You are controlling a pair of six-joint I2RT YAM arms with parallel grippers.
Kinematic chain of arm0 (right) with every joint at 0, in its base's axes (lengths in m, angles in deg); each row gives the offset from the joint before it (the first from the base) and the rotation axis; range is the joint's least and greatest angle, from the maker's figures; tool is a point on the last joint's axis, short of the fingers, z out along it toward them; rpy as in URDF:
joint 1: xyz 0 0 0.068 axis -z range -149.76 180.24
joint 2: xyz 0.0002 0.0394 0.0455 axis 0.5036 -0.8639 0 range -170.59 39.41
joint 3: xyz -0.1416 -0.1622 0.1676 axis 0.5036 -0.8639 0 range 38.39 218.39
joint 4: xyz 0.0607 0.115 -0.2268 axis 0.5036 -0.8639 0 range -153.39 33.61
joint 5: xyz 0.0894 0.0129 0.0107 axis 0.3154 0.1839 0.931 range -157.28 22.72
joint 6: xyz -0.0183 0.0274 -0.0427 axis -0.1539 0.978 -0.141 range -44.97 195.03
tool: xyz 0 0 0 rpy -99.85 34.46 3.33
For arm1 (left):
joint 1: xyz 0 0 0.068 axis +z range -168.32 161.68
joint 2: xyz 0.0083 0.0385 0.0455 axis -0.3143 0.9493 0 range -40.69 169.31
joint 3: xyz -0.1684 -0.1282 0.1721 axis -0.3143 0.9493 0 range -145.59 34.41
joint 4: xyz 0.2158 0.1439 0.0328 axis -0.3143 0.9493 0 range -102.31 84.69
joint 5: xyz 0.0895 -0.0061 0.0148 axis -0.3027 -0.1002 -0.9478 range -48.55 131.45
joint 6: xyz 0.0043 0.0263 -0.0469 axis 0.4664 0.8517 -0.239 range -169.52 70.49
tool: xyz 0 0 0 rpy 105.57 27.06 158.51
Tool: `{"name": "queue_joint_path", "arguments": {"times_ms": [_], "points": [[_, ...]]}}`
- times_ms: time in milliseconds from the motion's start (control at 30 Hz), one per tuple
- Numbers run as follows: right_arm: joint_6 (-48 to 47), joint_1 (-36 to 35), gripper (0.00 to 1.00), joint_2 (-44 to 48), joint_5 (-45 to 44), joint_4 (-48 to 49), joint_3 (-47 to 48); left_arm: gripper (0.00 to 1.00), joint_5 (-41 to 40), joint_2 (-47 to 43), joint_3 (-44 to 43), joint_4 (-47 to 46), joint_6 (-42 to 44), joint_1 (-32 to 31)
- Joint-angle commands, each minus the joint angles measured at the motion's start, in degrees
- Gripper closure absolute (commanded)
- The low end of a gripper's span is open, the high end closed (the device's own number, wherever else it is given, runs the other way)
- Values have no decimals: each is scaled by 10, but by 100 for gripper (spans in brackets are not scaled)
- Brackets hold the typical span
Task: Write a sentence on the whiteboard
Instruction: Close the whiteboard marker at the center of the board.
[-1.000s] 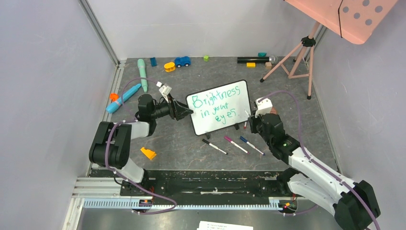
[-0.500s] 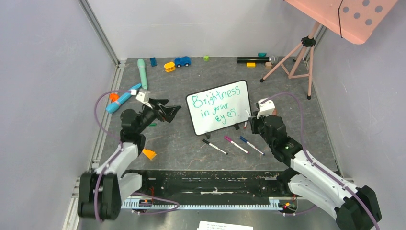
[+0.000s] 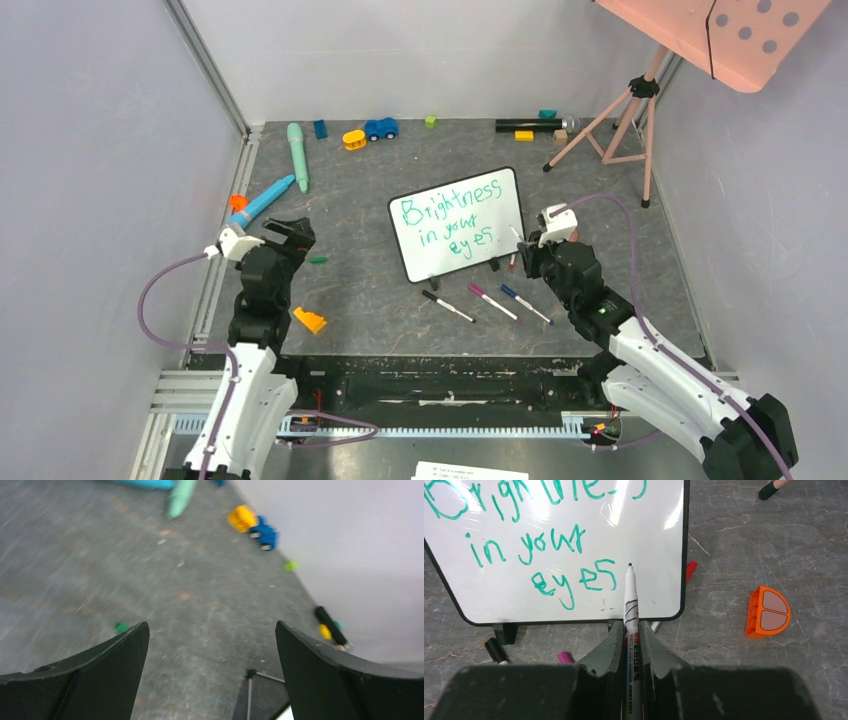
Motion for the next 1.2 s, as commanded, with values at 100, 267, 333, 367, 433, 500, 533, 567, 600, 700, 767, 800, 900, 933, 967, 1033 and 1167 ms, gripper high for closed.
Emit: {"name": "queue_joint_path", "arguments": {"times_ms": [100, 267, 333, 367, 433, 500, 533, 567, 600, 700, 767, 800, 900, 933, 967, 1033, 1167], "points": [[14, 3, 100, 35, 18, 13, 10, 0, -96, 81, -71, 209, -206, 15], [6, 3, 100, 35, 9, 1, 23, 0, -55, 188, -144, 304, -322, 25], [4, 3, 100, 35, 9, 1, 26, 0, -17, 247, -178, 332, -358, 29], [4, 3, 100, 35, 10, 1, 28, 0, -2, 279, -195, 344, -374, 29], [4, 3, 100, 32, 13, -2, 35, 0, 40, 335, -215, 339, -377, 29], [4, 3, 100, 28, 13, -6, 40, 1, 71, 385, -239, 342, -373, 29], [4, 3, 100, 28, 12, -6, 42, 2, 81, 409, -254, 354, -372, 29], [4, 3, 100, 28, 13, -7, 42, 4, 88, 423, -264, 359, -371, 29], [4, 4, 100, 28, 13, -6, 40, 7, 87, 436, -273, 368, -373, 29], [5, 3, 100, 28, 13, -5, 37, 14, 61, 436, -274, 383, -405, 28], [6, 3, 100, 28, 14, -1, 35, 18, 38, 423, -265, 383, -436, 29], [6, 3, 100, 30, 14, 2, 32, 19, 26, 418, -262, 383, -449, 28], [7, 3, 100, 36, 14, 13, 24, 25, 8, 420, -260, 384, -467, 29], [7, 3, 100, 37, 13, 14, 22, 27, 8, 425, -260, 383, -470, 29], [6, 3, 100, 37, 11, 14, 22, 29, 11, 432, -260, 380, -469, 29], [4, 3, 100, 38, 9, 14, 22, 32, 21, 452, -261, 377, -468, 47], [3, 3, 100, 41, 9, 20, 20, 38, 52, 490, -261, 365, -472, 59]]}}
